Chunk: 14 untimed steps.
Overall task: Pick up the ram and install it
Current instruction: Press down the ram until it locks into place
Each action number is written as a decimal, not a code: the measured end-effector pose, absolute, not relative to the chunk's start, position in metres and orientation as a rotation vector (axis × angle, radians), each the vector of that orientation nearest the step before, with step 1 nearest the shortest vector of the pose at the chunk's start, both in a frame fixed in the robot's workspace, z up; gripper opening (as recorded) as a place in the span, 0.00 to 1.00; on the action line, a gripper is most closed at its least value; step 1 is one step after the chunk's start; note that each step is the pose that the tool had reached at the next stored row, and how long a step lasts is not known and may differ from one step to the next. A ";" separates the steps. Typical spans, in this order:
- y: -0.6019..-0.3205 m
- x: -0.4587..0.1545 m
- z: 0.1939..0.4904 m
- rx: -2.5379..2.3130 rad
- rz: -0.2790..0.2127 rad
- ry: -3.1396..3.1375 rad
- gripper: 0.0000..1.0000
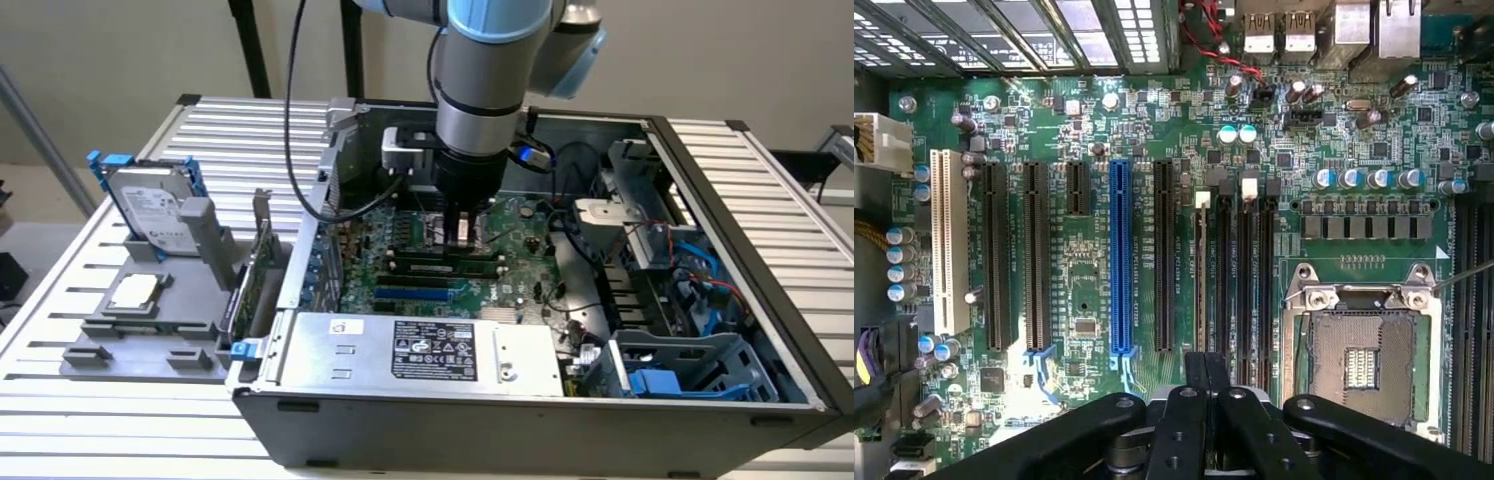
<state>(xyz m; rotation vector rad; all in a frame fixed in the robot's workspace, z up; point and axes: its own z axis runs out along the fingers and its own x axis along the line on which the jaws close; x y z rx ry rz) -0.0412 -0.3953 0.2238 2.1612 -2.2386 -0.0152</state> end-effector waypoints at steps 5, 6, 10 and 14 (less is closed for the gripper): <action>-0.395 -0.041 0.235 2.163 -0.018 -2.240 0.11; -0.395 -0.041 0.240 2.162 -0.018 -2.240 0.11; -0.395 -0.041 0.249 2.163 -0.019 -2.240 0.11; -0.395 -0.041 0.249 2.163 -0.019 -2.240 0.11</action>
